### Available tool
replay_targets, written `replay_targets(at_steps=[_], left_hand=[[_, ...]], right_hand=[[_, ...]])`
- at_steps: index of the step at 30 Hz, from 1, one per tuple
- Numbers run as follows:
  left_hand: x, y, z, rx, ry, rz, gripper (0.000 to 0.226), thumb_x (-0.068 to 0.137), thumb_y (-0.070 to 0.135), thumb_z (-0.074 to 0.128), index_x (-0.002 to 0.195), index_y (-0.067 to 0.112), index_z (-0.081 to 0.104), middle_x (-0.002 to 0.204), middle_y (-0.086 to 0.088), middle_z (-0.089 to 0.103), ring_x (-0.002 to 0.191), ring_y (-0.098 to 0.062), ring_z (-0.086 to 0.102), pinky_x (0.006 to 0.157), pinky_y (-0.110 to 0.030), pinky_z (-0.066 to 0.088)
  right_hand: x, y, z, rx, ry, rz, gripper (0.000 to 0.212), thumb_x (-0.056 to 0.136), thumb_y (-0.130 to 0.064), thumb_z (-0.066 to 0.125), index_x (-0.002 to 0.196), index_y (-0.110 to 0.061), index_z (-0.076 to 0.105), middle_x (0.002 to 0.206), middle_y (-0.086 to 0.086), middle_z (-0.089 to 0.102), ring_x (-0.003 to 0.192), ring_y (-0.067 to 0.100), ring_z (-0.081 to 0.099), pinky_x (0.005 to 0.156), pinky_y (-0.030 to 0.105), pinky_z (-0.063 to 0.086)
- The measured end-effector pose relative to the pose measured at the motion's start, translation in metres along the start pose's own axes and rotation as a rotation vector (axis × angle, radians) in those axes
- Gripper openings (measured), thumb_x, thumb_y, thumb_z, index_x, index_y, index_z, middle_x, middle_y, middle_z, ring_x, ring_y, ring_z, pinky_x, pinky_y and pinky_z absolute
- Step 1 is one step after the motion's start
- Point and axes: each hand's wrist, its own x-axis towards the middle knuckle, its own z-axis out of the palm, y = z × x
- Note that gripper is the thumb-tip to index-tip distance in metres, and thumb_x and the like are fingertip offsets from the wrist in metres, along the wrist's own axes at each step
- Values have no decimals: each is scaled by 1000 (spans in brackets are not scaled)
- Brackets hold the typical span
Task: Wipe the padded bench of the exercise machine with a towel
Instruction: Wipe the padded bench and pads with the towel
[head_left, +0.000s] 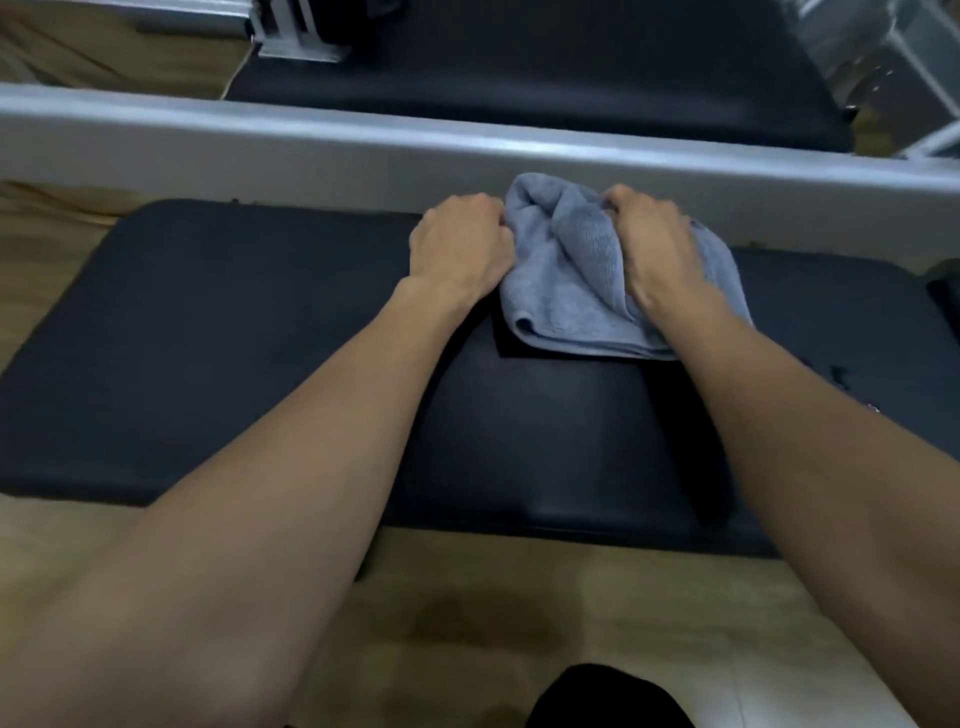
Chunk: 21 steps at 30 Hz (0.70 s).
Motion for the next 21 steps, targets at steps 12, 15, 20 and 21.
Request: replay_targets(at_steps=[12, 15, 20, 21], left_hand=[[-27, 12, -15, 18, -194, -36, 38, 94, 17, 41, 127, 15, 59, 133, -18, 58, 118, -41, 54, 99, -46, 44], [-34, 8, -13, 50, -178, 7, 38, 96, 14, 38, 128, 10, 57, 133, -19, 57, 119, -40, 53, 102, -47, 40], [-48, 16, -11, 197, -231, 48, 37, 102, 25, 35, 127, 2, 51, 134, -19, 51, 127, -39, 44, 113, -55, 24], [-49, 18, -11, 215, -237, 54, 40, 102, 27, 34, 129, 3, 49, 137, -19, 49, 130, -39, 41, 113, -56, 23]], right_hand=[[-112, 18, -17, 116, 12, -169, 30, 100, -17, 41, 125, -13, 58, 130, 12, 62, 134, 22, 44, 114, 41, 18], [-147, 27, -27, 178, 6, -233, 32, 100, -15, 43, 128, -12, 58, 135, 9, 59, 135, 21, 43, 114, 40, 18], [-203, 55, -49, 165, -36, -251, 32, 101, -14, 44, 129, -15, 57, 137, -1, 58, 136, 15, 42, 116, 35, 18], [-211, 59, -52, 158, -32, -240, 32, 101, -13, 44, 129, -15, 57, 137, -1, 58, 136, 14, 41, 117, 34, 18]])
